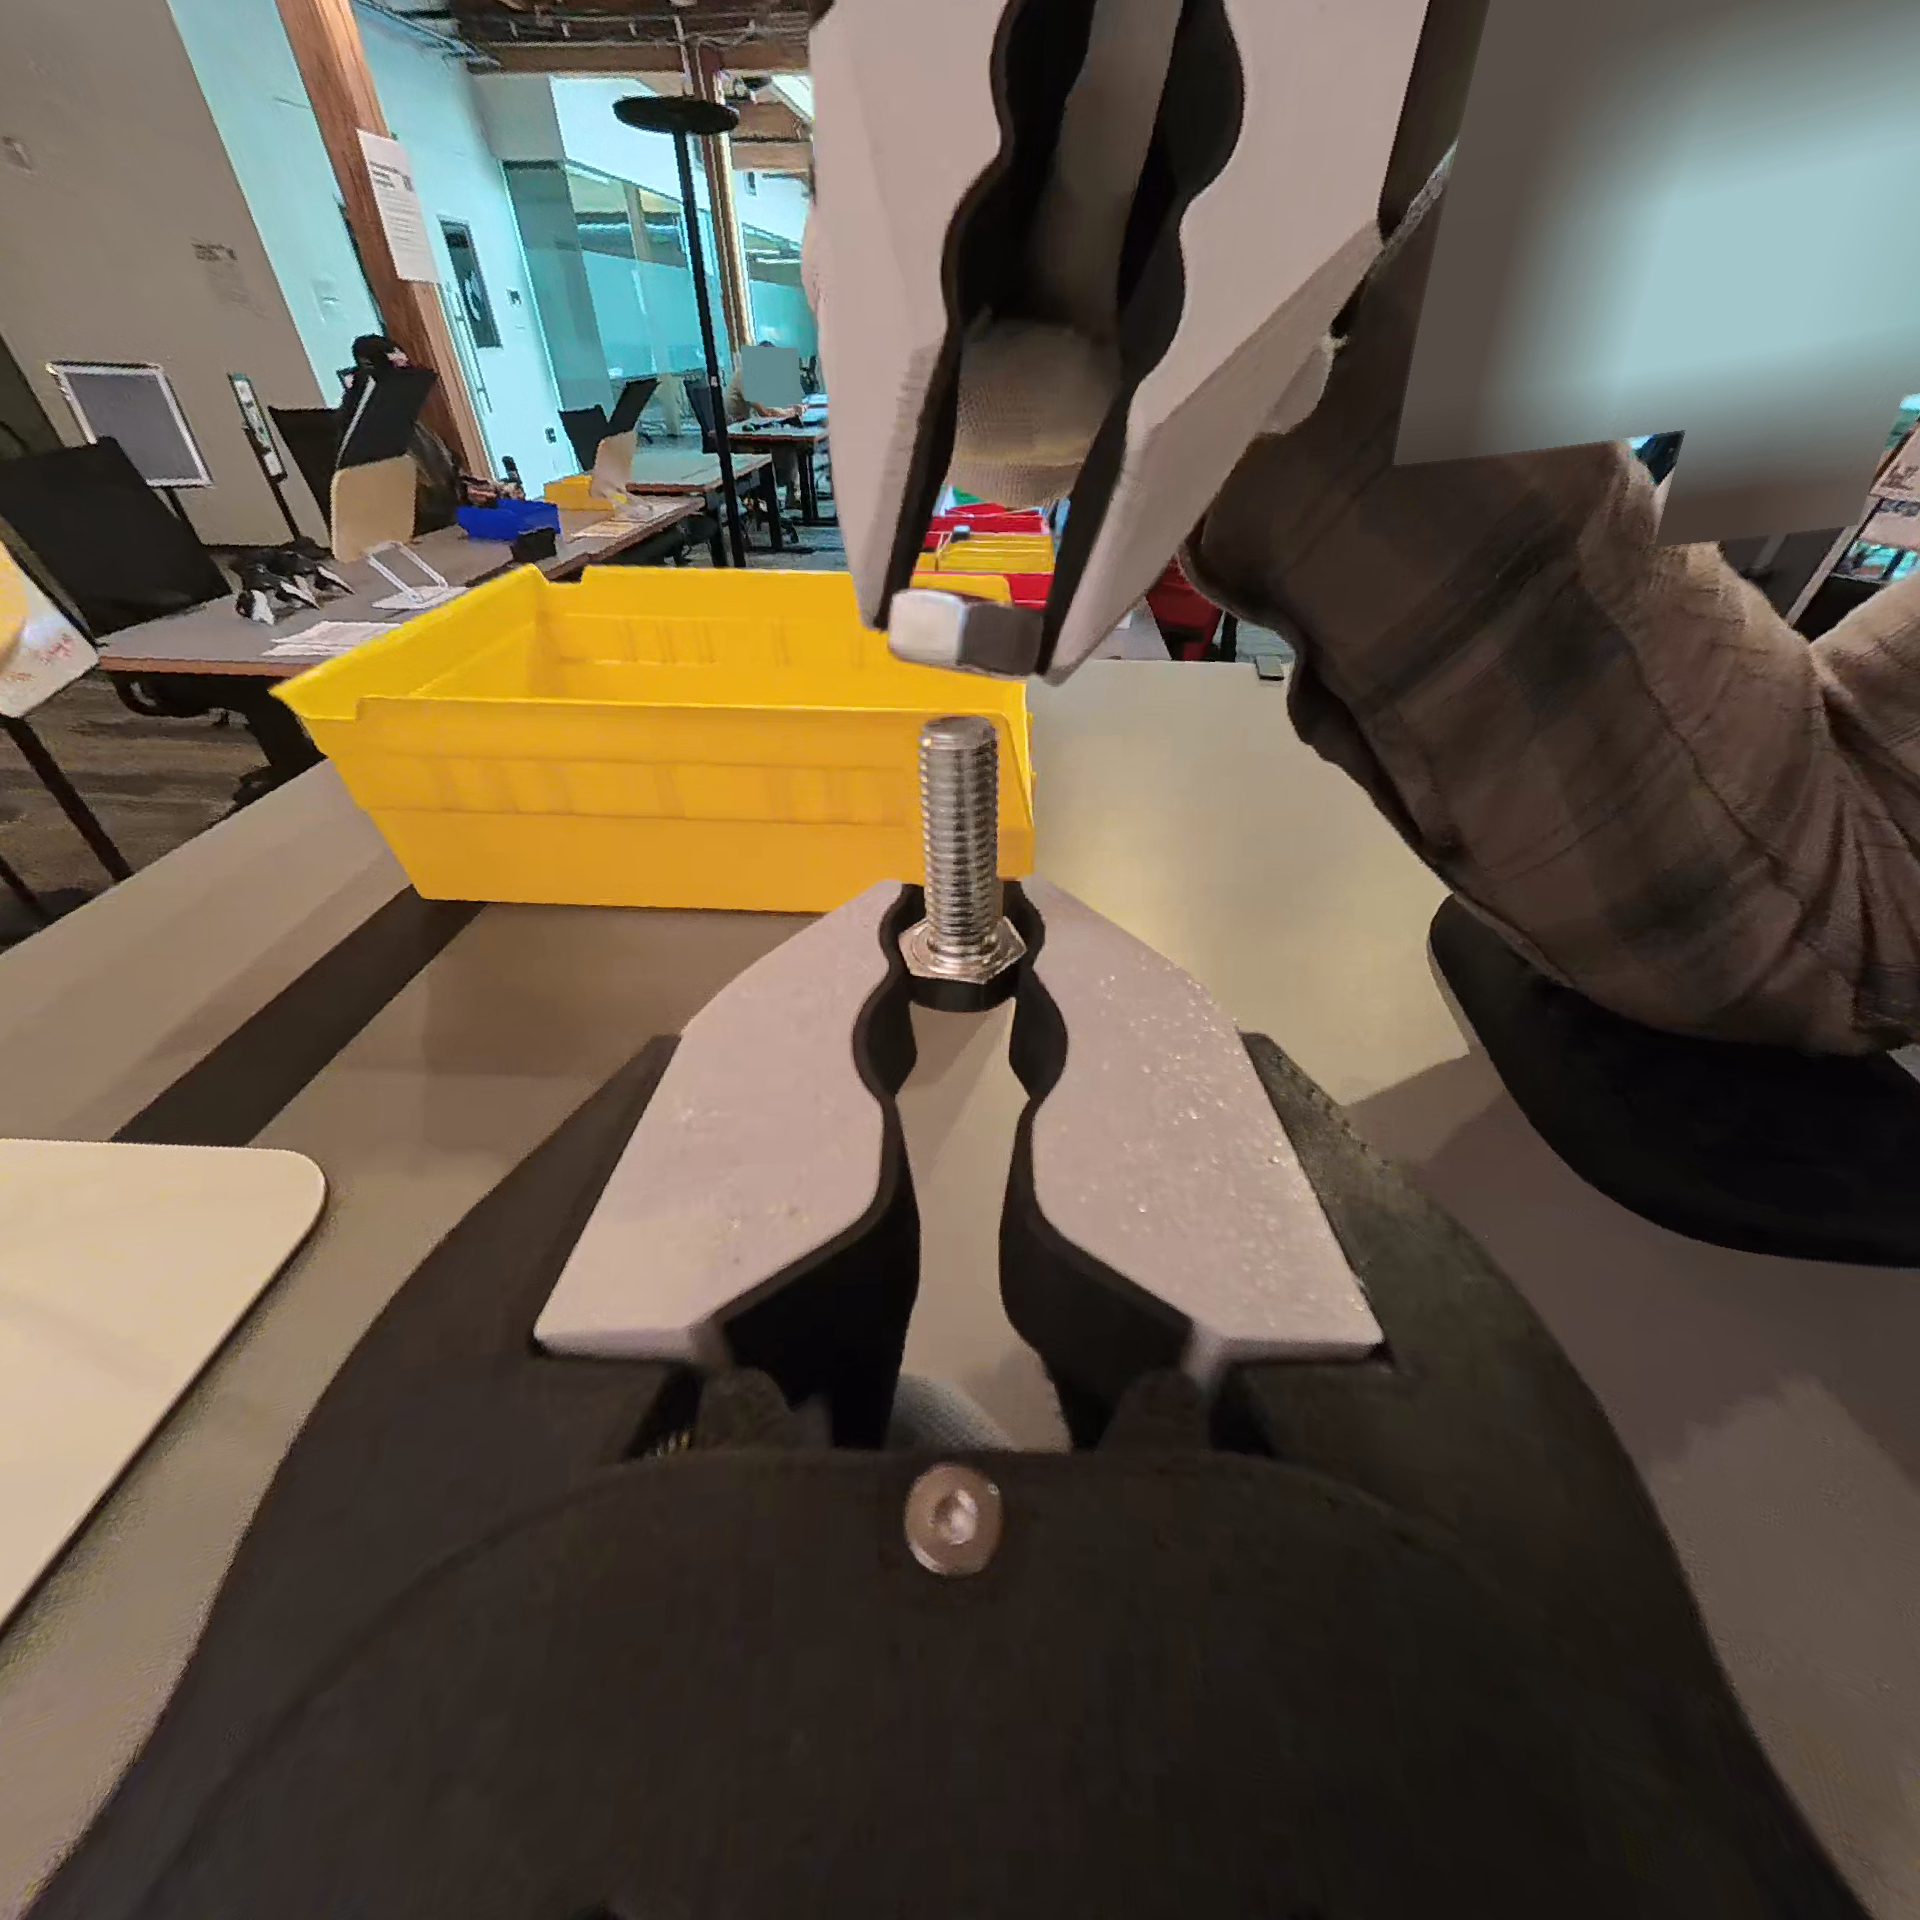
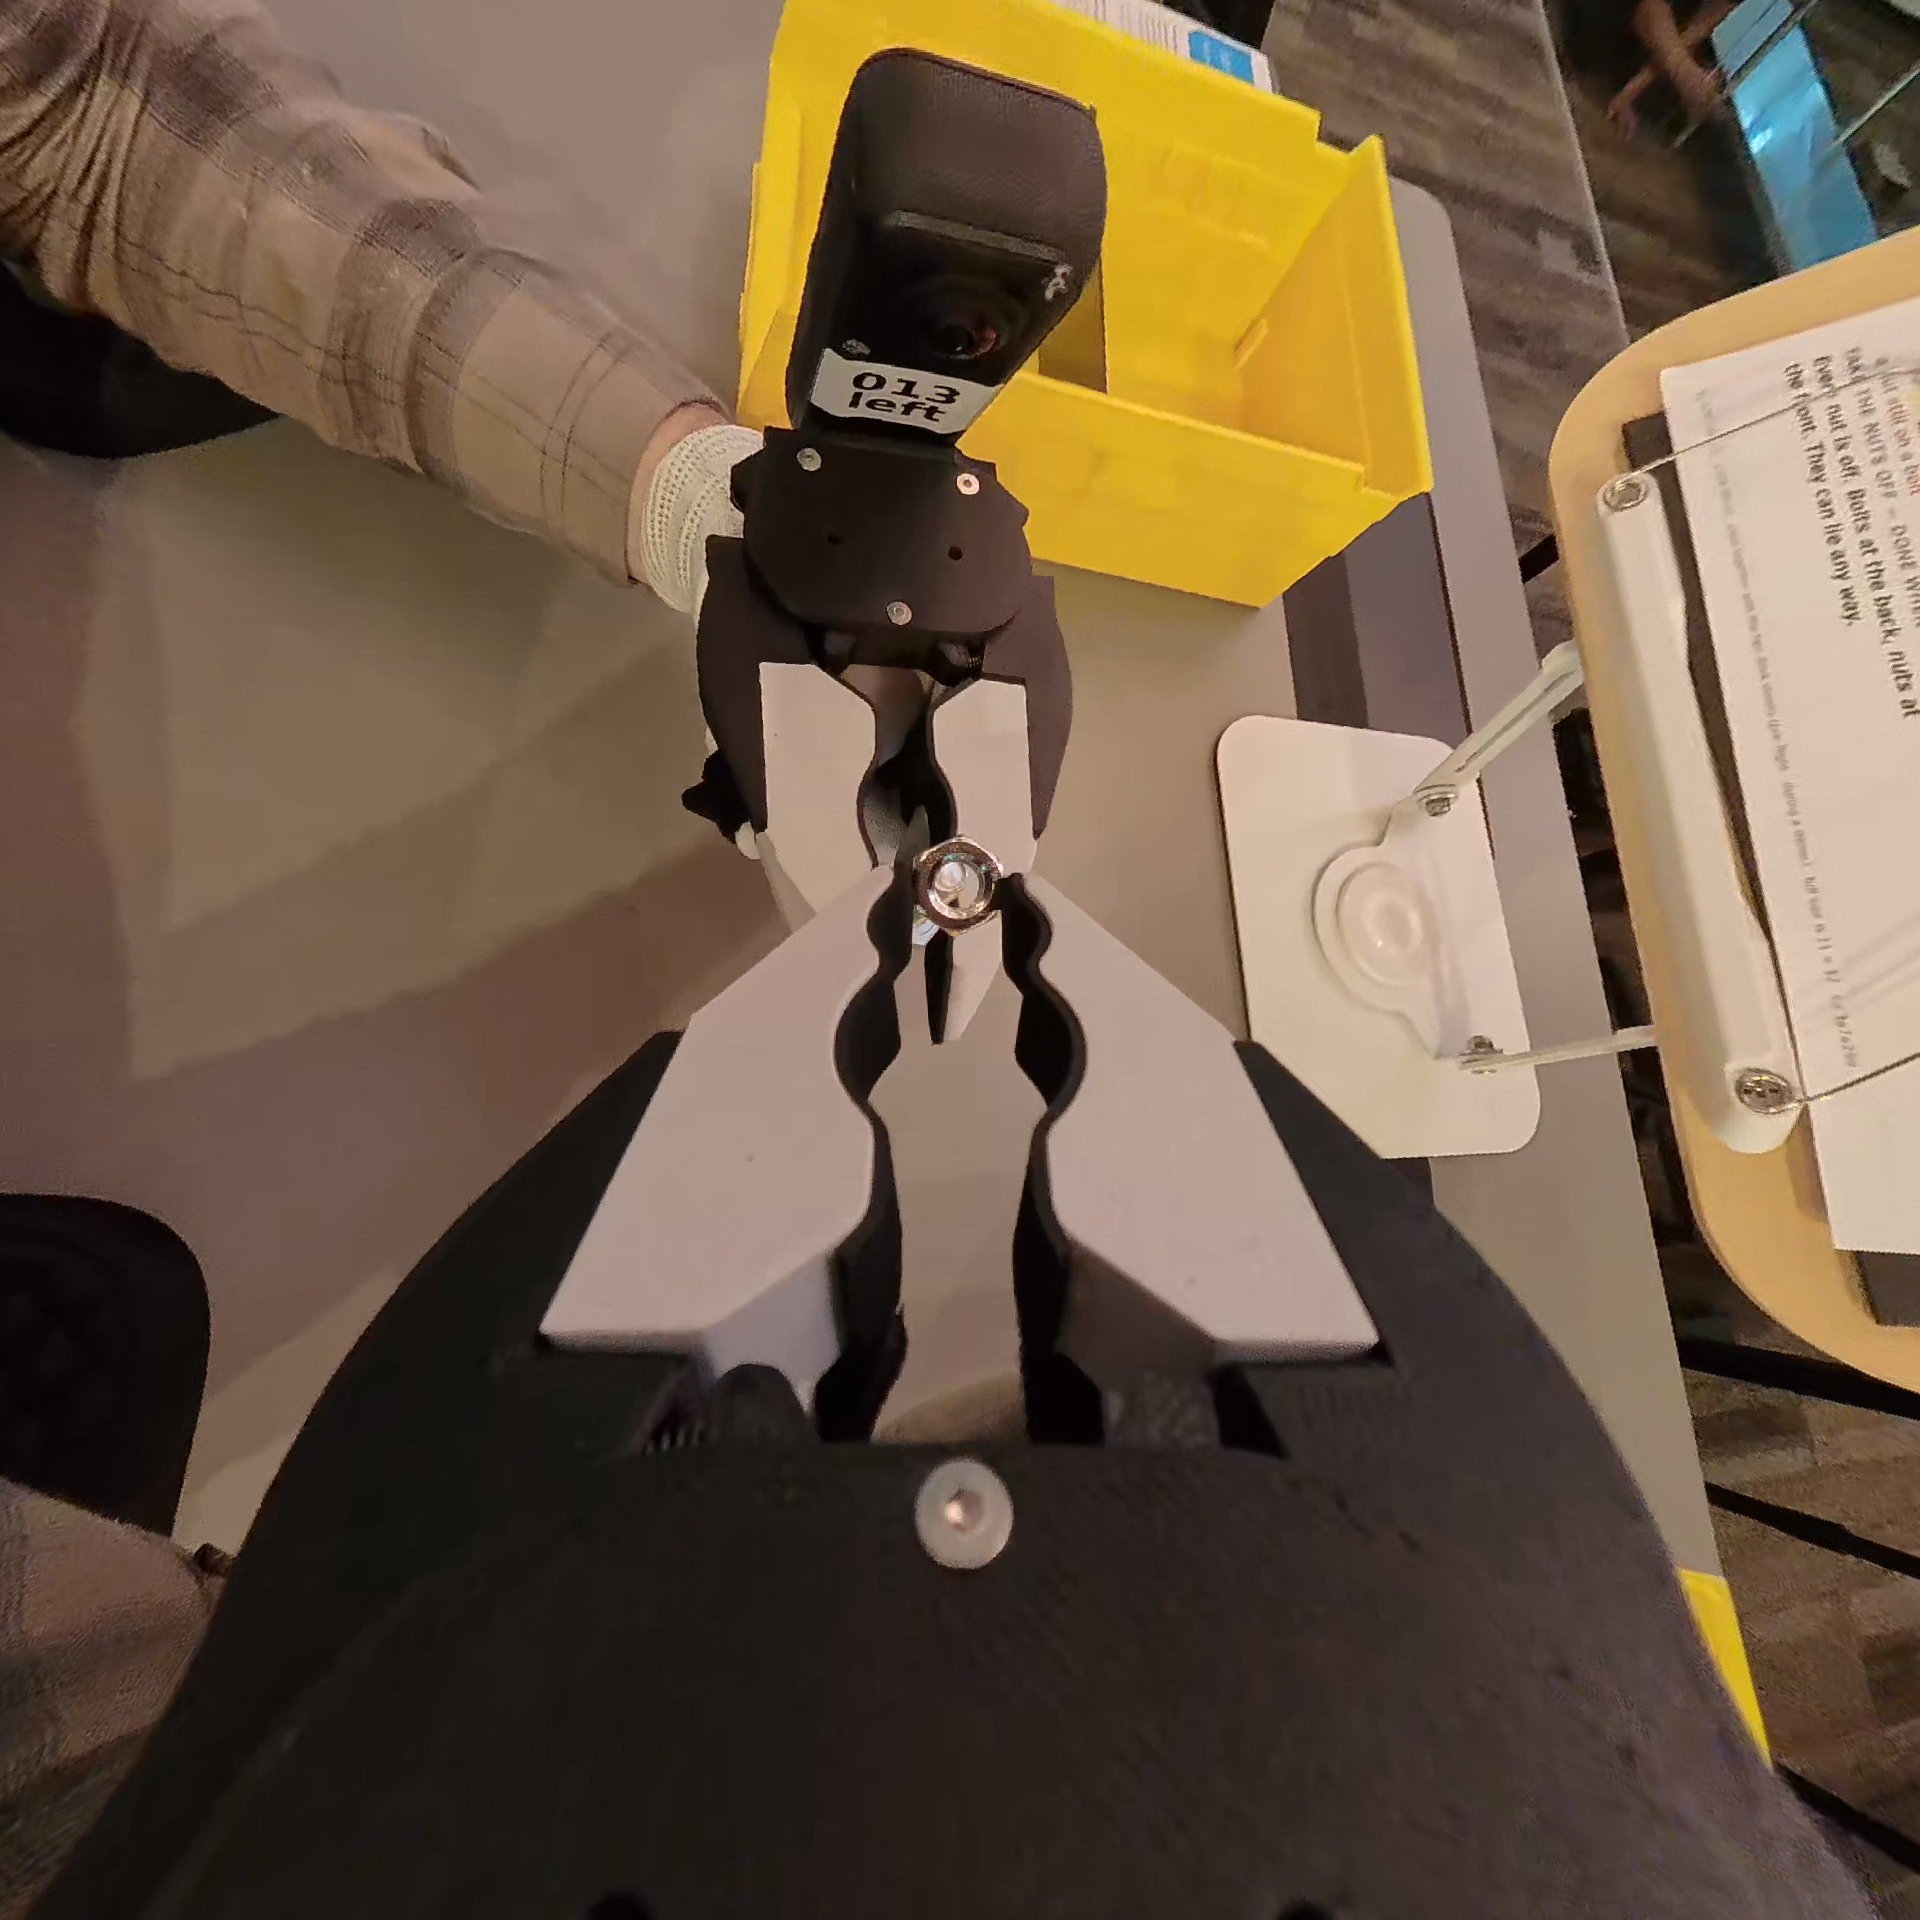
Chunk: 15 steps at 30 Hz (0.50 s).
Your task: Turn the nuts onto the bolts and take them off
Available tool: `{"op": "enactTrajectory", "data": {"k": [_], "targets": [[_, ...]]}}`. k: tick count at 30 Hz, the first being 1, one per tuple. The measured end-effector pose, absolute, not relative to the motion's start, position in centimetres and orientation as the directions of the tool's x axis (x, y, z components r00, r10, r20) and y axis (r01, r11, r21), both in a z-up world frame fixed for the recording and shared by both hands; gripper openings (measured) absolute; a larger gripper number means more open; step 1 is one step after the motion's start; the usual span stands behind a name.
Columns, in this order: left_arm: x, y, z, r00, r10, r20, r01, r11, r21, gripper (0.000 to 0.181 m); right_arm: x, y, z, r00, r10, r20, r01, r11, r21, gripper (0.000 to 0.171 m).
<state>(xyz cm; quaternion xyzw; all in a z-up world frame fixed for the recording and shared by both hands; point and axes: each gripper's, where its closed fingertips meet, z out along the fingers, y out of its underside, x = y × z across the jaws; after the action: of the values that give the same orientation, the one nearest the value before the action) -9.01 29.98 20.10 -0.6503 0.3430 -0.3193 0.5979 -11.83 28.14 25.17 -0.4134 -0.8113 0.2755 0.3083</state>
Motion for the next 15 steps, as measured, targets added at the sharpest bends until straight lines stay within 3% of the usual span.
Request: {"op": "enactTrajectory", "data": {"k": [15], "targets": [[-8.4, 29.7, 18.8, 0.540, -0.841, -0.026, -0.128, -0.052, -0.990, 0.015, -11.3, 27.6, 23.3, -0.495, 0.838, 0.230, 0.586, 0.517, -0.624, 0.015]]}}
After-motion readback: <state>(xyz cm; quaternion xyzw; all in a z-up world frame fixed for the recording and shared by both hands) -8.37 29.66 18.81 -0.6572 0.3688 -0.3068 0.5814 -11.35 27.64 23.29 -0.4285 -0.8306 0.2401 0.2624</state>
